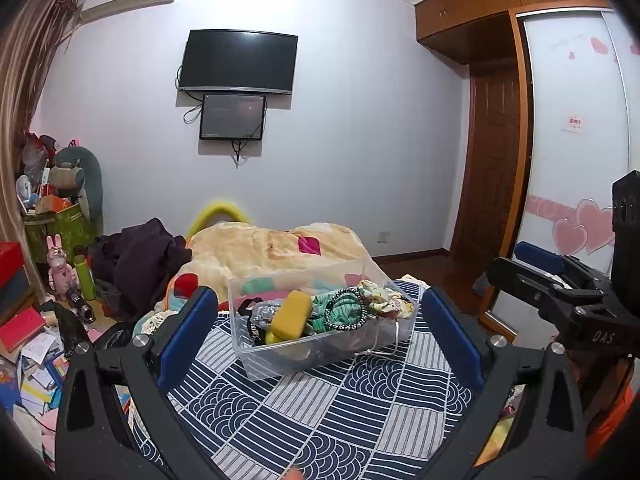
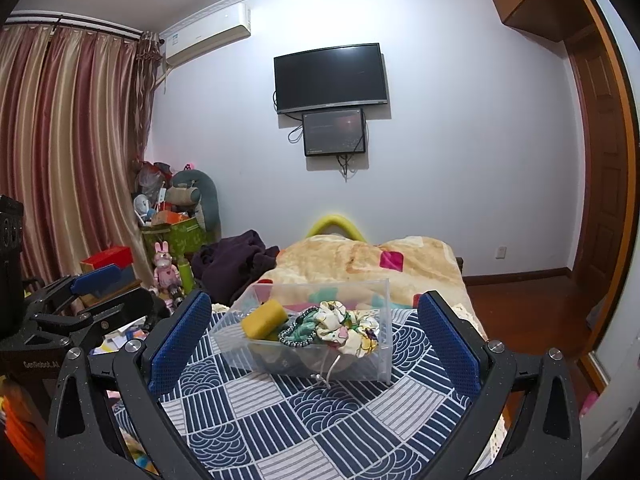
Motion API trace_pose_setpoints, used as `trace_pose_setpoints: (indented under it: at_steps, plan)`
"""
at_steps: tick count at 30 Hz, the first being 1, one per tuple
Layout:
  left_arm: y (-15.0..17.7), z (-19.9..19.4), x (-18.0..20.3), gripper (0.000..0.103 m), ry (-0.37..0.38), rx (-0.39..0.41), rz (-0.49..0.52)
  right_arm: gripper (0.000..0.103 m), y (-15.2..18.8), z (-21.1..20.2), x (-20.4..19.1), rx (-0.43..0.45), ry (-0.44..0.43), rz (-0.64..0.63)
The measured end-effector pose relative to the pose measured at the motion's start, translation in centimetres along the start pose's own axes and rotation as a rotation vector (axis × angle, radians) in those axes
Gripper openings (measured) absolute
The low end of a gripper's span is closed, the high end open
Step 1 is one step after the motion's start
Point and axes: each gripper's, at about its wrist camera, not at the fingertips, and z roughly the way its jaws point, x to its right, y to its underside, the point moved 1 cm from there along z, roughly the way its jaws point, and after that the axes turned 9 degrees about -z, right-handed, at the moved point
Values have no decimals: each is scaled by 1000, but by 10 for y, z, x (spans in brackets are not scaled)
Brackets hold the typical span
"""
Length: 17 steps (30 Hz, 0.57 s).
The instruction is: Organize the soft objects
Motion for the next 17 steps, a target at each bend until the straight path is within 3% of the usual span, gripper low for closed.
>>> trace_pose_setpoints:
  at_steps: [17]
  plan:
    - [3, -2, 6, 103, -25, 9, 27, 103, 2, -1, 1, -6, -2, 0]
